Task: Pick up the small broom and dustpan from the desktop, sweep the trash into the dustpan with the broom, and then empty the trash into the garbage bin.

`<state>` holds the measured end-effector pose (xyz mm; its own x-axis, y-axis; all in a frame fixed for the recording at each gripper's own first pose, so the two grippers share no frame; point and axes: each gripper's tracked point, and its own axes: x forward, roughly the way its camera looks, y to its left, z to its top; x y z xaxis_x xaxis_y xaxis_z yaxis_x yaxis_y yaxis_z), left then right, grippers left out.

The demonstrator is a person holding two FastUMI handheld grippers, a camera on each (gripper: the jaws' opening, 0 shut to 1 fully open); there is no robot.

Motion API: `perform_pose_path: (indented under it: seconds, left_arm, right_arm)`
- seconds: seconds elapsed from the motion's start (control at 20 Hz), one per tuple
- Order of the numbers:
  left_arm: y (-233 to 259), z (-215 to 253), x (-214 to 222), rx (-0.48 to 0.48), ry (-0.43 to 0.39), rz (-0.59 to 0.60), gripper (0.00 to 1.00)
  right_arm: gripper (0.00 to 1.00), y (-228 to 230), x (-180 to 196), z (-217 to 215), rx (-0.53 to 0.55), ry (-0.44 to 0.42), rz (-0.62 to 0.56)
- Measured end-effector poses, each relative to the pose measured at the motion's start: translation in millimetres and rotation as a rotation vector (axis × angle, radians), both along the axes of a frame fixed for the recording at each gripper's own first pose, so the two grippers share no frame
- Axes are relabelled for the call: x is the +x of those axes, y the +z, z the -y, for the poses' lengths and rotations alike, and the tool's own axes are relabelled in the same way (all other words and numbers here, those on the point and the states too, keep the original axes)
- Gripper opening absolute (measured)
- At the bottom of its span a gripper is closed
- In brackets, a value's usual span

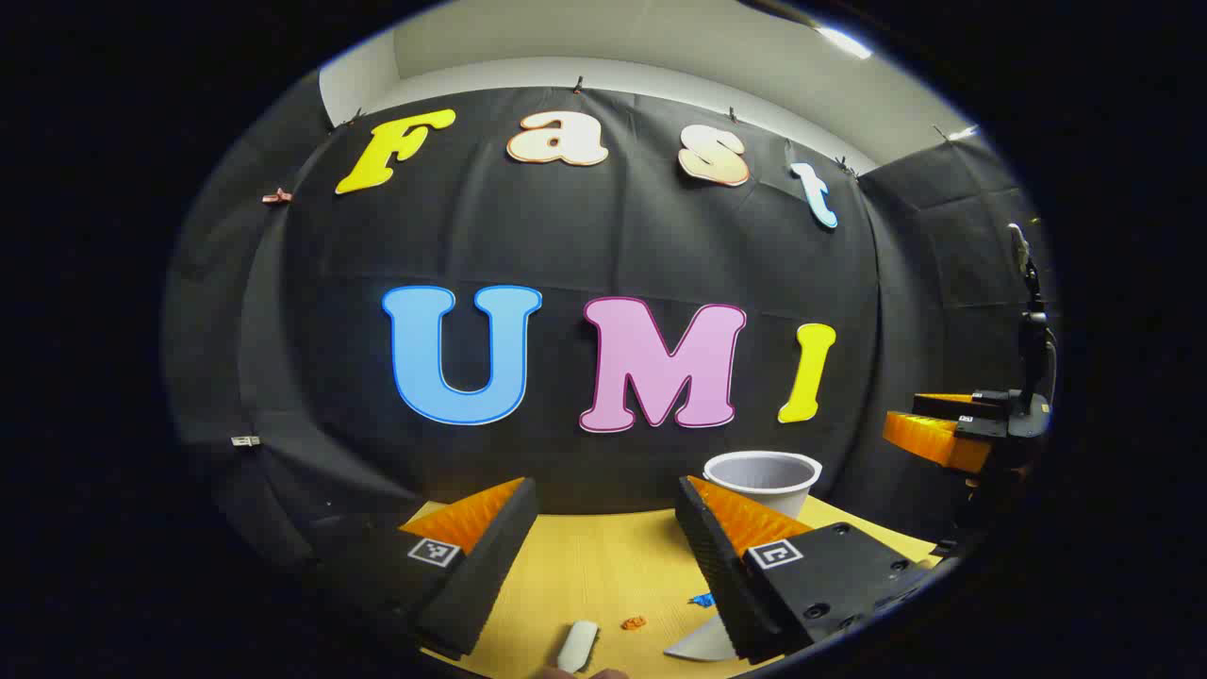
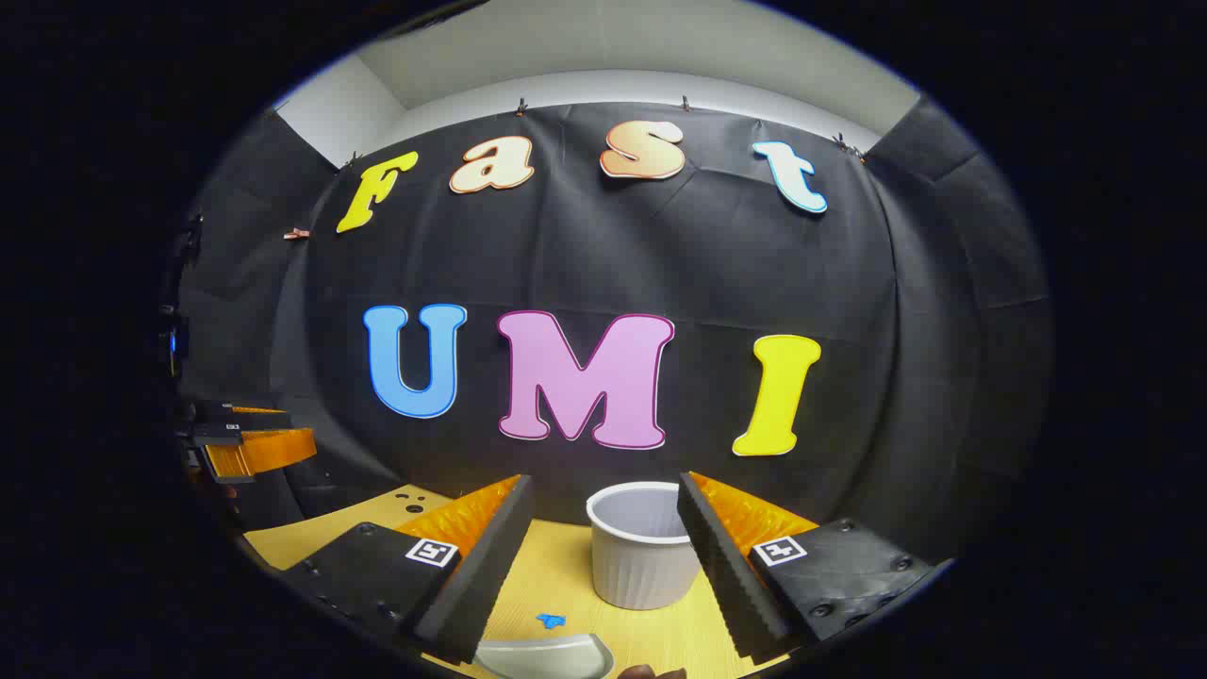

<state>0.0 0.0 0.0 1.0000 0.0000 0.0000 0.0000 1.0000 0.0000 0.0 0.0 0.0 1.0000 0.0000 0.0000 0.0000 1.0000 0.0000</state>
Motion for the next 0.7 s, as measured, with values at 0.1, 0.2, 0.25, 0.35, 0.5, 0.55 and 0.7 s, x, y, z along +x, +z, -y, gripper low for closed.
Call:
perform_pose_path:
  seconds: [0.1,0.2,0.25,0.35,0.5,0.55,0.7]
  left_arm:
    - [-1,0,0,0.001,-0.003,-0.010,0.95]
    - [-3,0,2,-0.003,-0.008,-0.017,0.95]
    - [-4,-1,3,-0.001,-0.007,-0.022,0.95]
    - [-8,-3,3,0.006,-0.010,-0.029,0.95]
    - [-11,-9,2,0.006,-0.017,-0.040,0.95]
    - [-13,-12,2,0.009,-0.017,-0.042,0.95]
    - [-17,-19,-3,0.014,-0.027,-0.050,0.95]
  right_arm:
    - [0.97,-1,-2,0,0.004,0.000,-0.011]
    - [0.97,-4,2,0,-0.009,0.004,-0.023]
    - [0.97,-6,2,-1,-0.018,0.010,-0.035]
    - [0.97,-10,3,-2,-0.019,0.022,-0.060]
    - [0.97,-21,-3,-8,-0.021,0.069,-0.117]
    - [0.97,-24,-8,-12,-0.021,0.093,-0.138]
    - [0.97,-50,-26,-24,-0.024,0.162,-0.236]
